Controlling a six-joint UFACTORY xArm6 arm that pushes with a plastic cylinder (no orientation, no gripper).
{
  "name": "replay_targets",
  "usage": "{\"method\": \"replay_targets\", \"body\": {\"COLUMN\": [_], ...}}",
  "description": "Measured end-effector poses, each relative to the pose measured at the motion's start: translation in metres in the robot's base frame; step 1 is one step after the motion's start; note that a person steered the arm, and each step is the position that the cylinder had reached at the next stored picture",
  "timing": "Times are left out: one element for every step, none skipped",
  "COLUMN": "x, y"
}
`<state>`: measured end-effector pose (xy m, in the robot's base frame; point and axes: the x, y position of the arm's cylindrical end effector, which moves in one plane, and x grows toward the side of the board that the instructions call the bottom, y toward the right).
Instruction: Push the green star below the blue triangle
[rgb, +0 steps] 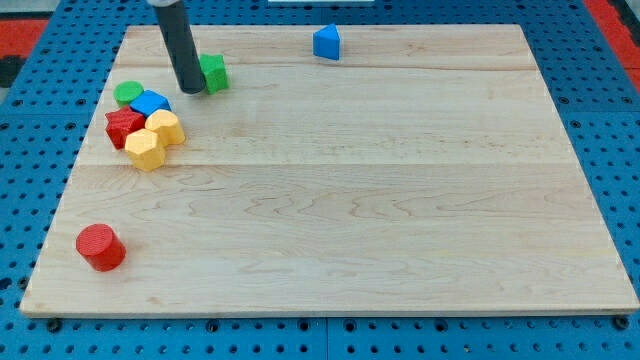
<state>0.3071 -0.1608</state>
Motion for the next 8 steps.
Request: {"method": "replay_targets", "body": {"x": [-0.018, -0.026, -0.038, -0.064, -0.065, -0.065, -0.059, -0.049], "y": [0.020, 0.040, 0.002, 0.002, 0.045, 0.088, 0.113, 0.113]}}
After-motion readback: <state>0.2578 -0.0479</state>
